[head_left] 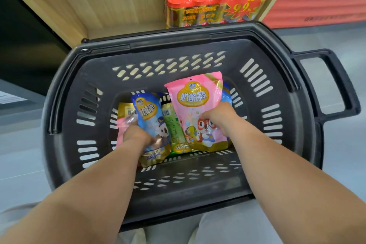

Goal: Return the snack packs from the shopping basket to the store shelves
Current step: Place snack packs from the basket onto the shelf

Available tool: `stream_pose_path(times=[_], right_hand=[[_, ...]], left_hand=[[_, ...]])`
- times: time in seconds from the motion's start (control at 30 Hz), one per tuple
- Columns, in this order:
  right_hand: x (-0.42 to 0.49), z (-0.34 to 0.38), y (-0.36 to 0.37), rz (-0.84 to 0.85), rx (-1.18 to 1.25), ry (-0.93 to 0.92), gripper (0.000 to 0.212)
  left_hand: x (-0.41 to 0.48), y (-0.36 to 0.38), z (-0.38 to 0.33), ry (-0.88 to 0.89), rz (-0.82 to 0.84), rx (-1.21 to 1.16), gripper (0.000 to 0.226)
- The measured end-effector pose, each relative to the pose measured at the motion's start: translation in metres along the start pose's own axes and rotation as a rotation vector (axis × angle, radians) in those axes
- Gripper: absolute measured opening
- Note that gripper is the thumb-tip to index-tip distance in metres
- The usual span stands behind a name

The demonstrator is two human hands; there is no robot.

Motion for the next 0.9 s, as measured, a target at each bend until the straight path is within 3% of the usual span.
stream_pose_path(times=[0.13, 0.2, 0.27, 0.43, 0.53, 0.7, 0.9], right_hand=[[-0.017, 0.004, -0.006, -0.026, 0.072, 0.045, 0.021], [-0.047, 0.021, -0.019, -0.063, 0.104, 0.076, 0.018], [-0.074, 0.032, -0.031, -0.112, 0.178, 0.096, 0.011], [-0.180, 0.115, -0.086, -0.120, 0.311, 0.124, 0.030], [-0.247, 0.175, -0.121, -0.097, 0.350, 0.097, 0.030], [-0.346, 0.272, -0.173, -0.036, 0.387, -0.079, 0.024], [-0.420, 0.337, -0.193, 0.074, 0.324, -0.298, 0.015]], left_hand=[[-0.016, -0.021, -0.001, 0.006, 0.000, 0.030, 0.048], [-0.048, -0.051, -0.006, 0.027, -0.001, 0.120, 0.049], [-0.071, -0.077, -0.003, 0.011, 0.016, 0.029, 0.050], [-0.191, -0.182, -0.009, 0.019, 0.231, -0.299, 0.021], [-0.277, -0.251, -0.013, 0.070, 0.317, -0.427, 0.024], [-0.403, -0.355, 0.005, 0.106, 0.185, -0.426, 0.028], [-0.503, -0.421, 0.068, 0.214, 0.027, -0.541, 0.031]])
Point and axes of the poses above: each hand's wrist, its own x-axis towards the middle knuckle, its own y-axis out of the palm, z = x × y, the point moved 9 cm from there along x, towards the middle knuckle, and after that the axes turned 14 degrees about -y, right-handed, at the moved point
